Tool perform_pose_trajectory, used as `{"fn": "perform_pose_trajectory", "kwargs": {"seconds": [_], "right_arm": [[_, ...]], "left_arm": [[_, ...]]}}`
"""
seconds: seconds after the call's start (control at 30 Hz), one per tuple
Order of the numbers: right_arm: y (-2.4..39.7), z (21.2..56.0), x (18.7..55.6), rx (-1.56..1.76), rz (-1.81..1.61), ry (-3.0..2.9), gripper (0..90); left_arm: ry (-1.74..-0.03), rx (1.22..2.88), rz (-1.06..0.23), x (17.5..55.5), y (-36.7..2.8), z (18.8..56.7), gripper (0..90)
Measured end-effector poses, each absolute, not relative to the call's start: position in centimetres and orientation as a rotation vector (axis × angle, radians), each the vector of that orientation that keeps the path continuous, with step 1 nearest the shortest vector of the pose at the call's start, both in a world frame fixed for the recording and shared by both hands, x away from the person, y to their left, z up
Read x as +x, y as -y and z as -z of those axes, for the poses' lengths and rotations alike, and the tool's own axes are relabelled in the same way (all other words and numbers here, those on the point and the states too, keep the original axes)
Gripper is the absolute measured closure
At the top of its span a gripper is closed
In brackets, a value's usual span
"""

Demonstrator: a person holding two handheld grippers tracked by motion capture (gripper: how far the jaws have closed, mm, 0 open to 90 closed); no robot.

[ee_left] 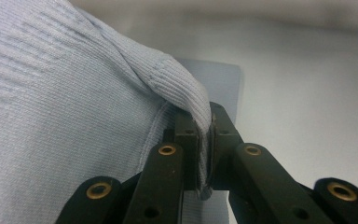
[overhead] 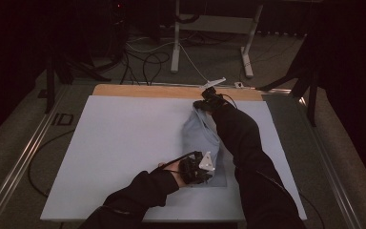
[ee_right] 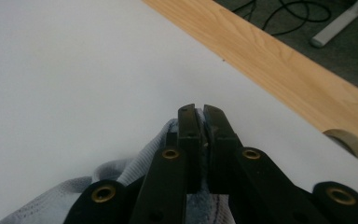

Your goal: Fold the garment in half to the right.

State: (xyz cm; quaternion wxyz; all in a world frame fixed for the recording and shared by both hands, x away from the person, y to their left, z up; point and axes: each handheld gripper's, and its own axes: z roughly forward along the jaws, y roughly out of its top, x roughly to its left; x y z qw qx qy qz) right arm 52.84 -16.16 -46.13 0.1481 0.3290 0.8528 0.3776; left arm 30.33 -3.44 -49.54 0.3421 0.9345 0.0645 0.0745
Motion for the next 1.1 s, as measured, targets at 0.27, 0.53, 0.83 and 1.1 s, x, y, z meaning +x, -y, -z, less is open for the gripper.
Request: {"fn": "perform_pose_trajectory", "kwargs": {"seconds": [0.27, 0.53, 0.83, 1.1], "right_arm": [[16.5, 47.3, 53.0, 0.947, -1.083, -2.483, 86.3], [17.4, 47.3, 53.2, 1.006, -1.081, -2.437, 35.3], [18.9, 45.9, 53.0, 1.028, -1.138, -2.425, 13.6], [19.5, 44.4, 52.6, 1.030, -1.187, -2.406, 9.7]], "left_arm": [[-0.141, 2.420, -0.133, 30.9, 3.8, 49.7, 85.6], [-0.069, 2.380, -0.080, 30.3, 4.4, 49.5, 57.7], [-0.048, 2.377, -0.054, 30.0, 4.6, 49.0, 48.8], [-0.063, 2.364, -0.057, 29.9, 3.5, 47.6, 45.7]]}}
